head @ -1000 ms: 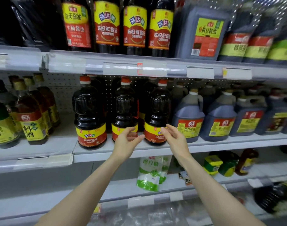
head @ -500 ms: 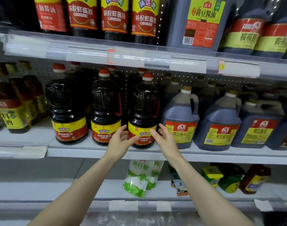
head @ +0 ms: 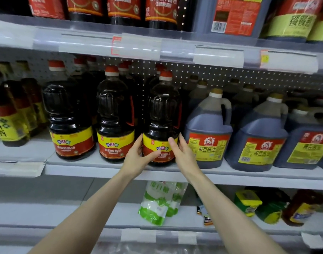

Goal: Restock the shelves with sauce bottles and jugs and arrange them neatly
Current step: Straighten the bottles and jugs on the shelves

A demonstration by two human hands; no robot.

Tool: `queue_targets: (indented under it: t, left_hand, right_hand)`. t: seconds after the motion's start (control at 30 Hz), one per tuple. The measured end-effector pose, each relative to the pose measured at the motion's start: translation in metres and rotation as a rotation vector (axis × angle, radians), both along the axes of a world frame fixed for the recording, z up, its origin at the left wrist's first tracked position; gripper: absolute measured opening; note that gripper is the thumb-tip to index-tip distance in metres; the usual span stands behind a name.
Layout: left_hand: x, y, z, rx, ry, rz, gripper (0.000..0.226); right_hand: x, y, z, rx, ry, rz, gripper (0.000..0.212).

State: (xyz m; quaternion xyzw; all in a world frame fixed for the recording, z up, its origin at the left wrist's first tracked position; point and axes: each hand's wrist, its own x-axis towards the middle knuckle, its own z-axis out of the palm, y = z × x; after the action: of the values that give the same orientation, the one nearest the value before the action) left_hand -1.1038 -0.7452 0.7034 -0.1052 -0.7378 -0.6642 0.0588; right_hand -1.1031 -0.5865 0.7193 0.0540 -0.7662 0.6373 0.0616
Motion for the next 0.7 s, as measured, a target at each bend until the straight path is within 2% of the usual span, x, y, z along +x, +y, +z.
queue_targets:
  t: [0.17,0.3,0.7]
  left_hand:
    - [-0.007,-0.002,-0.004,-0.02,0.021,-0.007,0.086]
    - [-0.013,-0.005,-0.009,-0.017,0.037,0.01,0.08]
    - [-0.021,-0.006,-0.013,0.024,0.066,-0.036,0.076]
  right_hand:
    - [-0.008,0.001,-0.006,-0.028,0.019,0.006,0.065]
    - [-0.01,-0.003,-0.009,-0.05,0.038,0.007,0.058]
    - [-0.014,-0.006,-0.012,-0.061,0.022,-0.056,0.066]
